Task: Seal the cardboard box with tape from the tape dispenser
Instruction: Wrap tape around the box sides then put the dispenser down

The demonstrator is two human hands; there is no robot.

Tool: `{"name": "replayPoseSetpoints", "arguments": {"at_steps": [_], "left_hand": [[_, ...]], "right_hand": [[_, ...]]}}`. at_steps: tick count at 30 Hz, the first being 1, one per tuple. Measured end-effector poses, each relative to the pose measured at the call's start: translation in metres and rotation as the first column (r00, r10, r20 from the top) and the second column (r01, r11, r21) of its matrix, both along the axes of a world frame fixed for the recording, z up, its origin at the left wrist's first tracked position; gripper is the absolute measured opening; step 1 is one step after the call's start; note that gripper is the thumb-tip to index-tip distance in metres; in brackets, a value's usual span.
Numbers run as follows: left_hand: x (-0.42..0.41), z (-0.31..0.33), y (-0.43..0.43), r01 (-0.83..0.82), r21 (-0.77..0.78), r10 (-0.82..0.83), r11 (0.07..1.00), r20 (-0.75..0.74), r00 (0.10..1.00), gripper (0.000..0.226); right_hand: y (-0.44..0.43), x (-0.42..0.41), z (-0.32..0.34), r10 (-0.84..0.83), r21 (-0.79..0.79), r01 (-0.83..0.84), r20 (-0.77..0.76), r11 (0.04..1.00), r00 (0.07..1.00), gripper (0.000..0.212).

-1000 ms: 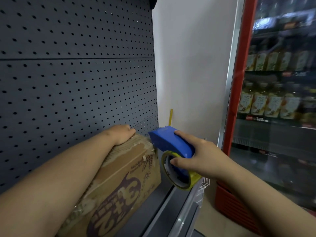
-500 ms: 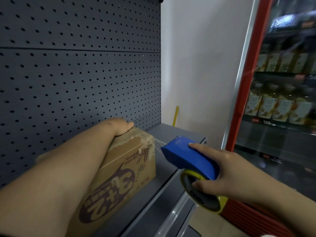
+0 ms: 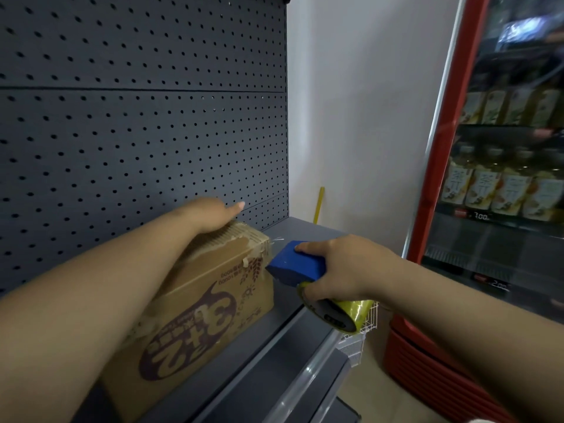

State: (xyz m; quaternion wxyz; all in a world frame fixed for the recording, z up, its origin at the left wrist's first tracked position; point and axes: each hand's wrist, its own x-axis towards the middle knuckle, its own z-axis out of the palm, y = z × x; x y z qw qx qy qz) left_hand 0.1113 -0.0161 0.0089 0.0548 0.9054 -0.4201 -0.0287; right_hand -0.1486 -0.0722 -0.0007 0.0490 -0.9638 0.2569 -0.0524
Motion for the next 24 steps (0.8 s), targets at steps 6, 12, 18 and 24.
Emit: {"name": "replayPoseSetpoints", "arguments": {"at_steps": [6,12,18,24], "left_hand": [[0.0,-0.023,0.02,0.102,0.046,-0.097,0.994,-0.099,0.99,0.08],[-0.005,-0.026,0.023,0.083,0.042,-0.081,0.996,-0.061,0.995,0.077],[-0.007,-0.024,0.023,0.078,0.05,-0.075,0.996,-0.057,0.996,0.076],[-0.005,-0.025,0.023,0.085,0.036,-0.083,0.996,-0.058,0.995,0.078]], "right_hand": [[-0.004,0.008,-0.013,-0.016,0.022,0.014,0.089,1.0,0.996,0.073],[-0.012,0.012,0.001,-0.04,-0.026,0.042,0.066,0.999,0.997,0.071],[-0.008,0.016,0.008,-0.012,-0.09,0.015,0.035,0.996,0.999,0.065],[-0.012,0.012,0.021,-0.036,-0.062,0.034,-0.02,0.997,0.999,0.068]]}}
